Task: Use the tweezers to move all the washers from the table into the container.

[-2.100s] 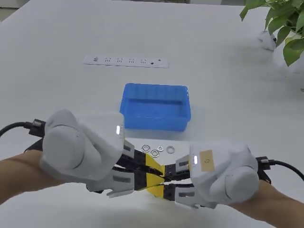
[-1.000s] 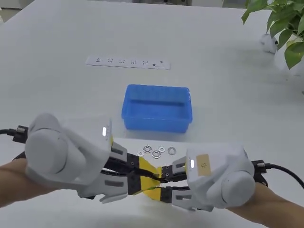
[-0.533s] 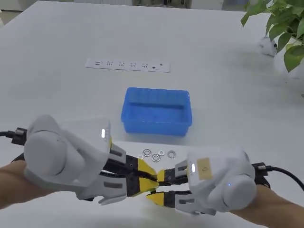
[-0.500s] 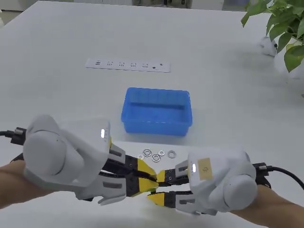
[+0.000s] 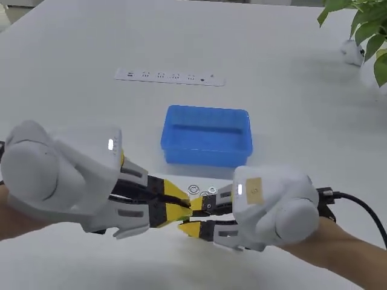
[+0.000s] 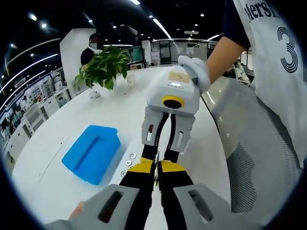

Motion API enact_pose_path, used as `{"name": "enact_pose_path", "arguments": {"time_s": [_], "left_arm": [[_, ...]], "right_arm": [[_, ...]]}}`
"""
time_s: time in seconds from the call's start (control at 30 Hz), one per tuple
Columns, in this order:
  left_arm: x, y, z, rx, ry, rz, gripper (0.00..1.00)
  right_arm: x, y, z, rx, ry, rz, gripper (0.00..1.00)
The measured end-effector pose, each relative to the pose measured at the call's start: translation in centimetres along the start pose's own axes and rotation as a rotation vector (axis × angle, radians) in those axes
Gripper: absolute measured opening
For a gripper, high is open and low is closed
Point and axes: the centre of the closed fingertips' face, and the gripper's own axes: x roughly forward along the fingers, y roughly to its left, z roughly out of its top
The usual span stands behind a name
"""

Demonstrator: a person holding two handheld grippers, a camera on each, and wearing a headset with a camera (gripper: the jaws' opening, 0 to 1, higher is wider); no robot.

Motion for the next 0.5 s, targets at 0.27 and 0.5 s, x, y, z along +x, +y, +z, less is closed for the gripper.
{"name": "enact_pose_path", "arguments": {"time_s": [0.27,0.5], "left_arm": [[-0.6,2.1,-0.8,-0.009,0.017,0.047,0.07],[0.0,3.0,-0.9,-0.013,0.022,0.049,0.07]], "right_arm": [[0.7,-2.0,-0.3,-0.024,0.027,-0.048,0.11],[0.8,-2.9,-0.8,0.002,0.032,-0.07,0.12]]}}
